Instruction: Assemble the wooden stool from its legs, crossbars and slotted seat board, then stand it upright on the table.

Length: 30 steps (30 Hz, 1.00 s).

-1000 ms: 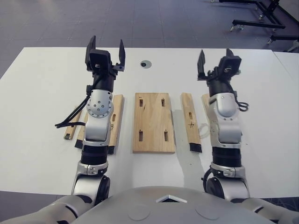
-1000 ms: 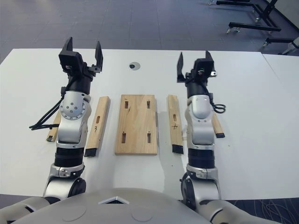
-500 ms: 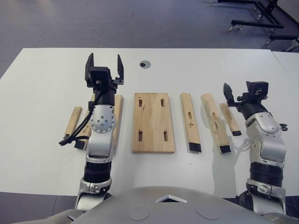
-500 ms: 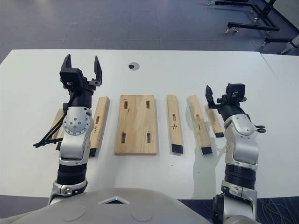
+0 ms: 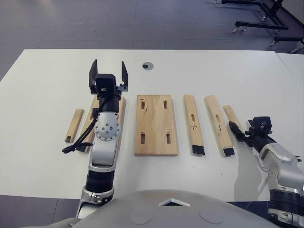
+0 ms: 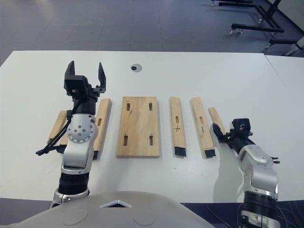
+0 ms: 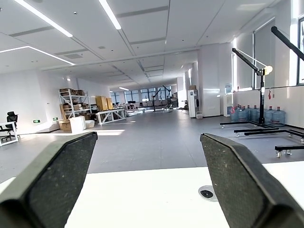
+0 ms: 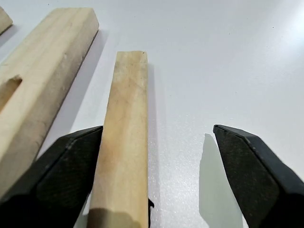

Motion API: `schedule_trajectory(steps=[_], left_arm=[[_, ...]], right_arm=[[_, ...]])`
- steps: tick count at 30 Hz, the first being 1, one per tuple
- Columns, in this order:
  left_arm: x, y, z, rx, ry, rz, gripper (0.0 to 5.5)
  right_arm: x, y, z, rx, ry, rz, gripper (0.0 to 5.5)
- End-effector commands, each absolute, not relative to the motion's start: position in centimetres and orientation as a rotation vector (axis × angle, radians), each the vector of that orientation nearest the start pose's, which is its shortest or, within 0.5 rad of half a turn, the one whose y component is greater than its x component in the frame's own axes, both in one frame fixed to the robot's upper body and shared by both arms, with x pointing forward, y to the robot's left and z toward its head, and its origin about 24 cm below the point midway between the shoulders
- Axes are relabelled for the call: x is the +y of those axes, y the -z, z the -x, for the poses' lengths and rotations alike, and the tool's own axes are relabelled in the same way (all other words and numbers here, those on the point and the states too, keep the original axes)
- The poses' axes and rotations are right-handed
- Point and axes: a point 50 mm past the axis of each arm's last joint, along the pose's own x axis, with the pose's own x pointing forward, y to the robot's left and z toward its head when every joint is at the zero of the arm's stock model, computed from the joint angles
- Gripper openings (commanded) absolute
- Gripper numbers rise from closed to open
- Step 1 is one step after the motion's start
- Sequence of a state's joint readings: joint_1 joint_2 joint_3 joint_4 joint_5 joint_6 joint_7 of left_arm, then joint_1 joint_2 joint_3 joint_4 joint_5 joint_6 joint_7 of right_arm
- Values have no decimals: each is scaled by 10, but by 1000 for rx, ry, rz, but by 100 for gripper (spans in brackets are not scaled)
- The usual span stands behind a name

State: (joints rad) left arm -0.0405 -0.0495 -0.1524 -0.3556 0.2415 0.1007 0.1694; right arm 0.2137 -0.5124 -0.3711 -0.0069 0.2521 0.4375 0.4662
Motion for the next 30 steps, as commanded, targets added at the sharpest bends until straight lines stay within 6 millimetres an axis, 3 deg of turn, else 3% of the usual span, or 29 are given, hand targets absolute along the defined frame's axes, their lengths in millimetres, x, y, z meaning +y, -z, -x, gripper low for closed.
schedule_trajectory(steps=[1, 15, 18, 20, 22, 25, 27, 30], left_arm=[[111, -130, -245, -330, -94, -116, 399], [110, -128, -244, -325, -112, -112, 399], [110, -128, -247, -326, -104, -115, 399], [111, -129, -249, -326, -96, -119, 399], [114, -128, -252, -312, -84, -86, 399], [117, -128, -261, -272, -41, 42, 399], [117, -128, -268, -235, 31, 157, 399], [112, -132, -275, -184, 186, 317, 399]], right_arm=[[-325, -13, -164, 685, -54, 66, 379], [-327, -5, -151, 832, -126, 21, 146], [-326, -4, -158, 804, -101, -19, 128], [-322, -9, -174, 729, -104, -11, 128], [-315, -28, -210, 559, -86, 5, 128], [-300, -77, -269, 278, -71, 23, 128], [-282, -112, -295, 119, -106, 31, 128], [-239, -150, -313, -75, -255, 54, 128]])
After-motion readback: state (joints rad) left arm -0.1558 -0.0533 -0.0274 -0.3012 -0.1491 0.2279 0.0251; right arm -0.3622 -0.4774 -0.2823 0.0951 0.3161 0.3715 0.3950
